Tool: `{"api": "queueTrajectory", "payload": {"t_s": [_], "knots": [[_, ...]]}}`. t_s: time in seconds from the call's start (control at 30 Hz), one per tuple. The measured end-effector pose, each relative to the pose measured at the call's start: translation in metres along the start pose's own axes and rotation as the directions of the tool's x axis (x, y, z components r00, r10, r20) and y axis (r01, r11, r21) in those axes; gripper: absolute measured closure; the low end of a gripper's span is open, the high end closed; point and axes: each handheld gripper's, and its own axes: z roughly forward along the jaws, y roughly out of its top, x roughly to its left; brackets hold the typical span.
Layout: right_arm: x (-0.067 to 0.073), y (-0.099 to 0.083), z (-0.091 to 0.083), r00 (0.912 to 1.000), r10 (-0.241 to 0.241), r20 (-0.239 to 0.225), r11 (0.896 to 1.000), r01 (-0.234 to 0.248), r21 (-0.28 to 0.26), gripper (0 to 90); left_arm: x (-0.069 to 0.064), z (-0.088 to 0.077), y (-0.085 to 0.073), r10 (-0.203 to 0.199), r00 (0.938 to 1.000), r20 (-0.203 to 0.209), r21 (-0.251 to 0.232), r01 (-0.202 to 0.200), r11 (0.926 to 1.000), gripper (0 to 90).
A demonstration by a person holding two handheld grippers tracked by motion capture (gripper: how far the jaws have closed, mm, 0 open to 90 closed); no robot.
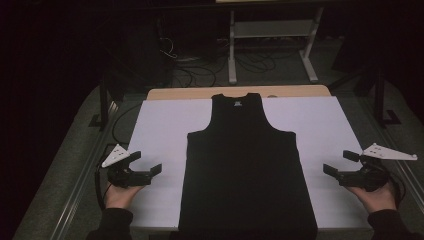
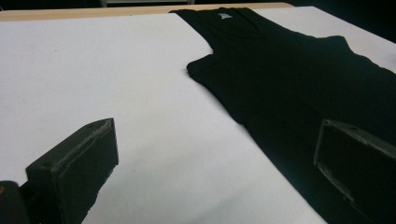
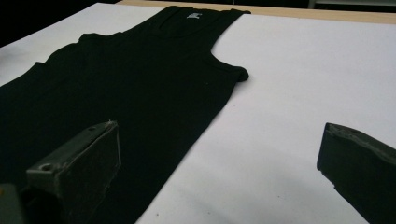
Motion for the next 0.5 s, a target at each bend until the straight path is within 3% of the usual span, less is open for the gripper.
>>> {"api": "queueTrajectory", "payload": {"t_s": [0.5], "knots": [[0.0008, 0.0011, -0.0015, 1.0000, -0.007, -0.006, 1.000, 0.007, -0.005, 0.0, -0.0002, 0.0016, 0.0018, 0.013, 0.9999, 0.007, -0.005, -0.013, 0.9999, 0.0]]}}
